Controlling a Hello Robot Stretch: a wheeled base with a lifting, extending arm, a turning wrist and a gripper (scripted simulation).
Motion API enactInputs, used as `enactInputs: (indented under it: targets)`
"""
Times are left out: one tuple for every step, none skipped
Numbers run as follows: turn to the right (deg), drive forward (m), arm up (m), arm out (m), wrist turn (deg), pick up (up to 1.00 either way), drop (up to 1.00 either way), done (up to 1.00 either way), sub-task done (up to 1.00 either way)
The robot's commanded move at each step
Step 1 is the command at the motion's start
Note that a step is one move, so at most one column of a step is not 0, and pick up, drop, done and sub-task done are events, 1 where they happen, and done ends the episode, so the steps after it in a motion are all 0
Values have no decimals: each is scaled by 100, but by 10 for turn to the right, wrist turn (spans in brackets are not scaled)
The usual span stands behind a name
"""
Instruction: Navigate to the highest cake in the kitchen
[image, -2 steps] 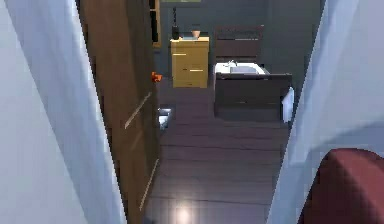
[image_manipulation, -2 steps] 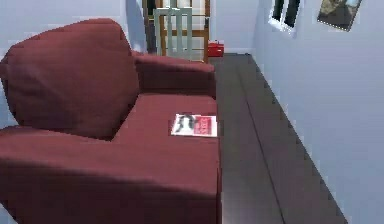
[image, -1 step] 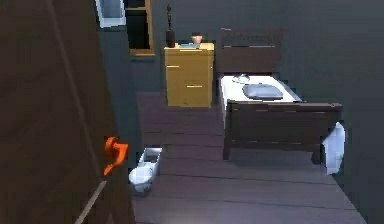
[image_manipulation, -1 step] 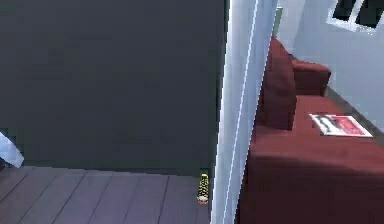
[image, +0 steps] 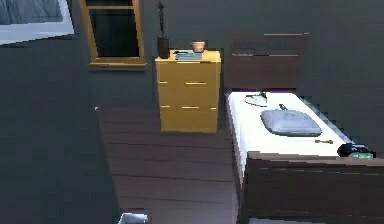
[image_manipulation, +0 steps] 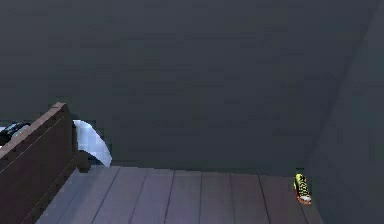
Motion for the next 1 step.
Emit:
enactInputs:
  targets:
    - [30, 0, 0, 0, 0, 0, 0, 0, 0]
